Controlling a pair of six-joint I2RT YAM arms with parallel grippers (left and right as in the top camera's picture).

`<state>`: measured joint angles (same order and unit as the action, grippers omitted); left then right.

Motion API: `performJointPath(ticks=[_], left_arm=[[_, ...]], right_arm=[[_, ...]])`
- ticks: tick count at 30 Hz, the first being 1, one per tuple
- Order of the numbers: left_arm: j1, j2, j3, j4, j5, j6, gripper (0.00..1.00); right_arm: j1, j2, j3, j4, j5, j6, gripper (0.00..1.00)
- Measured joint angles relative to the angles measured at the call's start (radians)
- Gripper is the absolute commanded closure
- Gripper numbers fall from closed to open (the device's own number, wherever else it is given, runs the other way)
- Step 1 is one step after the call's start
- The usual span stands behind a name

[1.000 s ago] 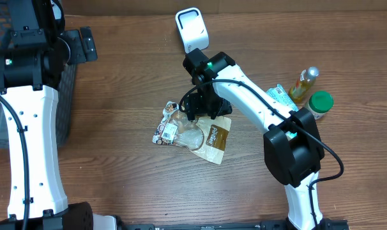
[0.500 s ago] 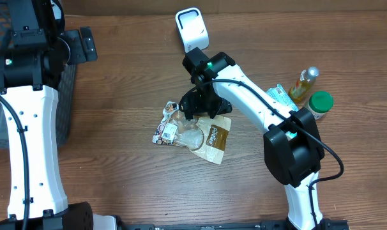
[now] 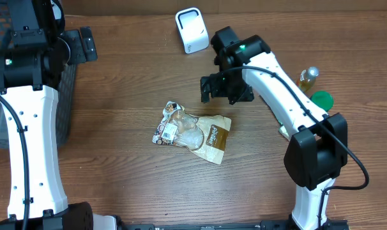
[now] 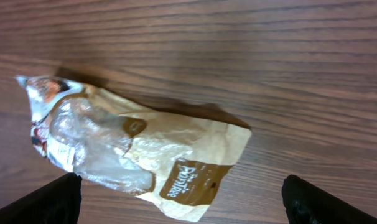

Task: Scan the item barcode
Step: 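Raise the right gripper and bring the left gripper toward the bag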

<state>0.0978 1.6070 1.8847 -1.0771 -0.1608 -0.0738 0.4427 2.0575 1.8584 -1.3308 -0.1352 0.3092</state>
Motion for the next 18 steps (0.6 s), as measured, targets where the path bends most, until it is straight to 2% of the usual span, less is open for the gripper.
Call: performJointPath(ticks=[12,18], left_arm=[[0.000,0.000,0.000,0.002,0.006,-0.001,0.00],[0.000,0.000,0.000,-0.083,0.155,-0.026,0.00]], right_arm=[[-0.036,0.000,0.000,-0.030,-0.010,-0.027,0.00],[-0.037,0.000,0.000,-0.074,-0.014,-0.075,0.00]])
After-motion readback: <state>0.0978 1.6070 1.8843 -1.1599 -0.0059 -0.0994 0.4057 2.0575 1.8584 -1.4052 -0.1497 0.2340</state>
